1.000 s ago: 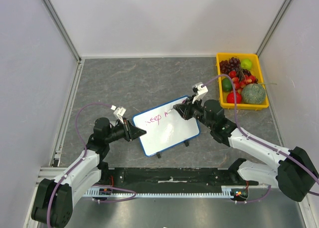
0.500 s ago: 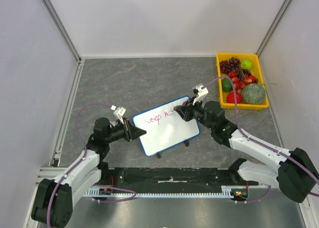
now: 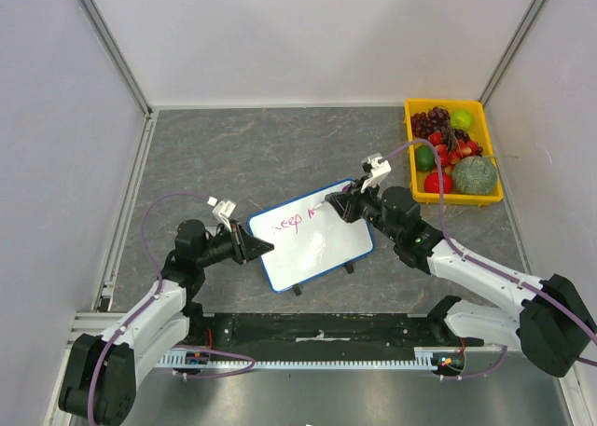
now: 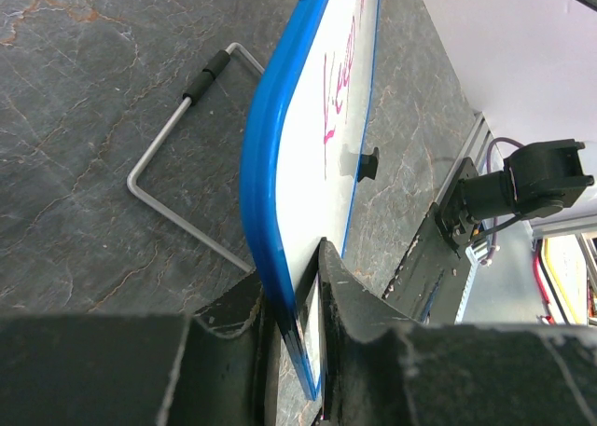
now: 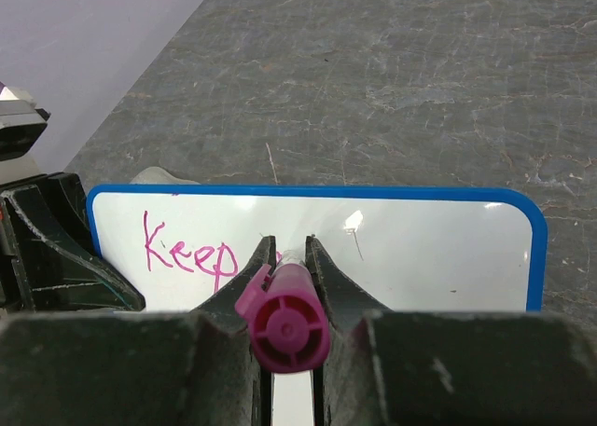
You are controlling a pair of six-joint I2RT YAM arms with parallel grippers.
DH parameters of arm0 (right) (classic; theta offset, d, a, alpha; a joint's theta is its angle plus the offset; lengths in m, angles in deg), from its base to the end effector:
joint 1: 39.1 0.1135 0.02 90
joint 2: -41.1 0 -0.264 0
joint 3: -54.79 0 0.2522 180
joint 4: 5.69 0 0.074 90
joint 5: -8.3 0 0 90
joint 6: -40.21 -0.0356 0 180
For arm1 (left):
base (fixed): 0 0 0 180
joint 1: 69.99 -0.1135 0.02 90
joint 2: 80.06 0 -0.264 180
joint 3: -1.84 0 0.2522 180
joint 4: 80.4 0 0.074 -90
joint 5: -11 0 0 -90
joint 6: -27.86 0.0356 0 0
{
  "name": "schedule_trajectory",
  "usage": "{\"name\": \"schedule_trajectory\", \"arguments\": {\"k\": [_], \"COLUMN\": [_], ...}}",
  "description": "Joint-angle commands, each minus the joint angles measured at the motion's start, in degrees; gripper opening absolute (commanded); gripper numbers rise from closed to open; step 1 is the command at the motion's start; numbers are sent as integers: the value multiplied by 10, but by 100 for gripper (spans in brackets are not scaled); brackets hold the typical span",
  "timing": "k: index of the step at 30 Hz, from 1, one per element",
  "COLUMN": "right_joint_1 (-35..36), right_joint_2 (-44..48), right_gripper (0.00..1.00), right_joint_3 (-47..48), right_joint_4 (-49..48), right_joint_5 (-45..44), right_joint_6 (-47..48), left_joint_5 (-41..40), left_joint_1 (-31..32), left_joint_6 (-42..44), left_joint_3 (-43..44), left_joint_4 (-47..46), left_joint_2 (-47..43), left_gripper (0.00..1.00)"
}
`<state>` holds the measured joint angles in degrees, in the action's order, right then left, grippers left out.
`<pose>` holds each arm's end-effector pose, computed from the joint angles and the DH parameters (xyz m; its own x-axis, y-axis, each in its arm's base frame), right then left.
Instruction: Write a sentence on the whiteboard
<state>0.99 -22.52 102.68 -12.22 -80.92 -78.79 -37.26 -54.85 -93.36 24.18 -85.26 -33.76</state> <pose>0.1937 0.1637 0.2641 -0.4241 0.2766 -0.8623 -0.5129 0.7114 0.4805 0.1513 -0.0655 0.1690 -0.6859 -0.2151 -0.6952 0.5223 0.5198 -0.6761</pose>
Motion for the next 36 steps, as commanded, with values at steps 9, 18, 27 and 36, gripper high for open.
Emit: {"name": "schedule_trajectory", "arguments": {"k": [9,18,27,36], "right_joint_1": [-7,-8,-8,-9], "right_joint_2": [5,15,34,67], "right_gripper": [0,0,0,0], "right_joint_3": [20,-9,-52,-6], "right_joint_4": [-5,7,-5,12], "right_joint_5": [-25,-10,4,-4], "right_joint_6": [7,8,-6,-4], "left_joint_5": [-29,-29,-29,-29], "left_joint_1": [-2,-3,-3,-2], "left_joint_6": [44,44,45,44], "left_joint_3": [-3,-4,-4,-4], "left_joint_4": [-11,-12,-12,-12], "left_joint_2": [-3,-2,-2,-2], "left_gripper": [2,2,2,2]}}
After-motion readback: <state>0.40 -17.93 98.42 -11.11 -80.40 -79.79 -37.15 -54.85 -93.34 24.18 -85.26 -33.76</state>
